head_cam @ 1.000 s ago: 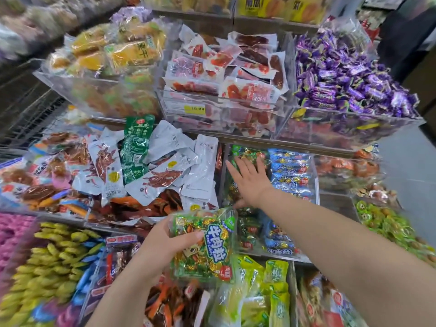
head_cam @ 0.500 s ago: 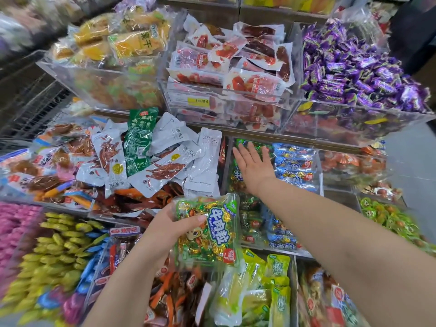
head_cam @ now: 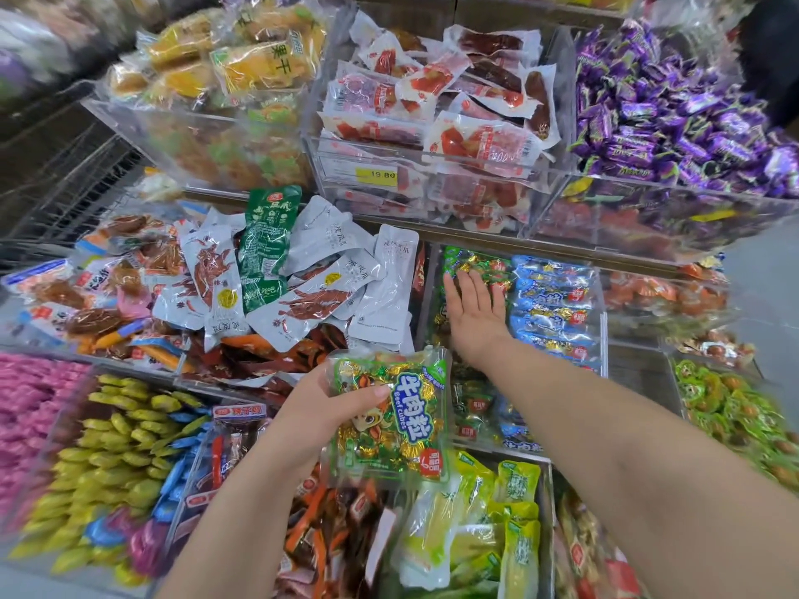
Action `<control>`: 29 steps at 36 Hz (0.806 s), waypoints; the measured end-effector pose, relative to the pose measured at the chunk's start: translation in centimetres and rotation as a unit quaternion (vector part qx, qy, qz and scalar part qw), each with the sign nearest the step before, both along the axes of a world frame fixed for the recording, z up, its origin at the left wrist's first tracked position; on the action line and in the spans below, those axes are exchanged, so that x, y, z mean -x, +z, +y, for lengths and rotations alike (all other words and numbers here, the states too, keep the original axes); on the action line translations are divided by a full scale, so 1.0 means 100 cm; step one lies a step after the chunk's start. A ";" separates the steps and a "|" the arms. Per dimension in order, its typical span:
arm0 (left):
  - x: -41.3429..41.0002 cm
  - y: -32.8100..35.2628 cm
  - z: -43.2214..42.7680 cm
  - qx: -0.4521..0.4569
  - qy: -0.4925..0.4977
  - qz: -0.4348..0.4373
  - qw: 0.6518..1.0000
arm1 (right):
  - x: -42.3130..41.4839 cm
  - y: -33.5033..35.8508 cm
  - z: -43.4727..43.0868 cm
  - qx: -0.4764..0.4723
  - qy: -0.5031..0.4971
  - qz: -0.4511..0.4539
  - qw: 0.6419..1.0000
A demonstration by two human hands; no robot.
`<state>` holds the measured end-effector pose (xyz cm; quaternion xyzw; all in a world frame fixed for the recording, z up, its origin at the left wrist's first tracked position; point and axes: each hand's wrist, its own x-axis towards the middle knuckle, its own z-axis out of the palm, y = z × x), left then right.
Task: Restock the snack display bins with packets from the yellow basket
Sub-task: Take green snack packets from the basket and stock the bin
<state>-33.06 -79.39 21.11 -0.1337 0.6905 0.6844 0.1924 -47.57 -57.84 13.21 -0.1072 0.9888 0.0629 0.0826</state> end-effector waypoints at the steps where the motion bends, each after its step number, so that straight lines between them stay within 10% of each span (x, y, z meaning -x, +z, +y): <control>1: 0.000 0.000 0.000 0.001 0.000 0.001 1.000 | 0.003 0.001 0.001 0.002 0.004 -0.010 1.000; 12: -0.003 0.007 0.004 0.036 0.029 0.002 0.999 | -0.012 0.049 -0.006 0.142 0.023 -0.023 0.989; 17: -0.003 0.015 0.005 0.063 0.026 0.032 0.997 | -0.067 0.113 -0.006 0.556 -0.093 -0.034 0.826; 22: -0.002 0.021 0.012 0.053 0.058 0.059 0.995 | -0.120 0.124 -0.006 0.556 -0.097 -0.134 0.815; 26: -0.005 0.018 0.026 0.009 0.133 0.064 0.989 | -0.138 0.107 -0.009 0.613 -0.200 -0.203 0.737; 29: -0.007 0.017 0.035 -0.019 0.148 0.077 0.986 | -0.144 0.097 -0.013 0.581 -0.176 -0.195 0.770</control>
